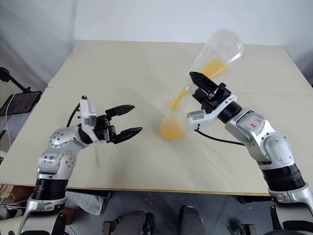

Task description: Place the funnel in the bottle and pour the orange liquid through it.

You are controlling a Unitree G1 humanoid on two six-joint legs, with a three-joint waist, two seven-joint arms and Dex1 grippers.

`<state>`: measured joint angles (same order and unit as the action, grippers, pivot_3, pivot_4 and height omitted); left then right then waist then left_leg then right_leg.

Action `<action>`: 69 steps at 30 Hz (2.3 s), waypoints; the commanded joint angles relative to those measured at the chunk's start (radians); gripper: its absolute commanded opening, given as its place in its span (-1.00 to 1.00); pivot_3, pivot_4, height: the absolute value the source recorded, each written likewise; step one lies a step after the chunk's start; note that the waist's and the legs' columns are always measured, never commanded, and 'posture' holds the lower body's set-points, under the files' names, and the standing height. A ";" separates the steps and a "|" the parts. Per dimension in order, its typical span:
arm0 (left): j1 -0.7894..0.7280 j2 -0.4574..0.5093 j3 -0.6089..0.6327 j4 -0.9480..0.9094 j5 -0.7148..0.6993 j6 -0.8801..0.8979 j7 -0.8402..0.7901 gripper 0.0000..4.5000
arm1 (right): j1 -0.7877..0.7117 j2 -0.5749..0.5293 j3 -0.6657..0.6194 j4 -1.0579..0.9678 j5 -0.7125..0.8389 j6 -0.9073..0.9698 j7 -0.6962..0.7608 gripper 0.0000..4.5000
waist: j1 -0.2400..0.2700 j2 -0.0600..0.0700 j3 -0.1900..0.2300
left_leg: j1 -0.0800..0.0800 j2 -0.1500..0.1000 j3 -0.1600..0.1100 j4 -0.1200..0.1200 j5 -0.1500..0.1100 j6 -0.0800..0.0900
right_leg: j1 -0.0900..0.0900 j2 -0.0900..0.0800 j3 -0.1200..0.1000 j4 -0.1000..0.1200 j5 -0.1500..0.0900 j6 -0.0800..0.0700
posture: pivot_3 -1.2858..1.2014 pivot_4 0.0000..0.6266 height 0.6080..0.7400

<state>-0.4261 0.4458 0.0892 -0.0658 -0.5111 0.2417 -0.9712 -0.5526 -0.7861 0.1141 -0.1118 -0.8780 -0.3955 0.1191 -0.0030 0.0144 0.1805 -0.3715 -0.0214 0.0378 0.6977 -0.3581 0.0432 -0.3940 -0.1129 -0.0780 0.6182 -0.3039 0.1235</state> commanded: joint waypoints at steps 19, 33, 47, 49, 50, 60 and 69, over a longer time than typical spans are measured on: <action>-0.021 -0.001 -0.010 -0.065 -0.021 0.029 0.034 1.00 | -0.005 -0.018 -0.038 -0.032 -0.007 -0.018 -0.046 0.06 | 0.000 0.000 0.000 | 0.000 0.000 0.000 0.000 0.000 0.000 | 0.000 0.000 0.000 0.000 0.000 0.000 | 0.03 -0.52 1.00; -0.014 -0.004 0.002 -0.064 -0.032 0.018 0.029 1.00 | -0.010 -0.022 -0.030 -0.018 -0.019 -0.022 -0.066 0.06 | 0.000 0.000 0.000 | 0.000 0.000 0.000 0.000 0.000 0.000 | 0.000 0.000 0.000 0.000 0.000 0.000 | 0.03 -0.52 1.00; -0.012 -0.007 0.003 -0.053 -0.030 0.010 0.027 1.00 | -0.004 -0.035 -0.028 -0.009 -0.036 -0.032 -0.085 0.06 | 0.000 0.000 0.000 | 0.000 0.000 0.000 0.000 0.000 0.000 | 0.000 0.000 0.000 0.000 0.000 0.000 | 0.03 -0.52 1.00; -0.009 -0.008 0.004 -0.050 -0.030 0.006 0.025 1.00 | -0.003 -0.036 -0.029 -0.007 -0.033 -0.034 -0.086 0.06 | 0.000 0.000 0.000 | 0.000 0.000 0.000 0.000 0.000 0.000 | 0.000 0.000 0.000 0.000 0.000 0.000 | 0.03 -0.52 1.00; -0.009 -0.008 0.005 -0.049 -0.030 0.004 0.024 1.00 | -0.003 -0.036 -0.030 -0.006 -0.033 -0.036 -0.087 0.06 | 0.000 0.000 0.000 | 0.000 0.000 0.000 0.000 0.000 0.000 | 0.000 0.000 0.000 0.000 0.000 0.000 | 0.03 -0.52 1.00; -0.006 -0.003 0.008 -0.034 -0.029 -0.005 0.011 1.00 | 0.019 -0.015 -0.032 -0.033 0.177 -0.063 0.027 0.06 | 0.000 0.000 0.000 | 0.000 0.000 0.000 0.000 0.000 0.000 | 0.000 0.000 0.000 0.000 0.000 0.000 | 0.03 -0.52 1.00; -0.015 0.006 0.009 -0.013 -0.029 -0.011 -0.005 1.00 | 0.016 0.161 -0.155 -0.077 0.548 0.224 0.151 0.06 | 0.001 -0.001 0.001 | 0.000 0.000 0.000 0.000 0.000 0.000 | 0.001 0.000 0.000 0.000 0.000 0.000 | 0.03 -0.52 1.00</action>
<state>-0.4310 0.4449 0.0794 -0.0654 -0.5215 0.2479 -0.9659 -0.5098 -0.6456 0.0320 -0.1342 -0.4332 -0.2565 0.2601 -0.0019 0.0132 0.1813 -0.3713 -0.0207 0.0372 0.6981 -0.3579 0.0430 -0.3929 -0.1128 -0.0780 0.6181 -0.3039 0.1235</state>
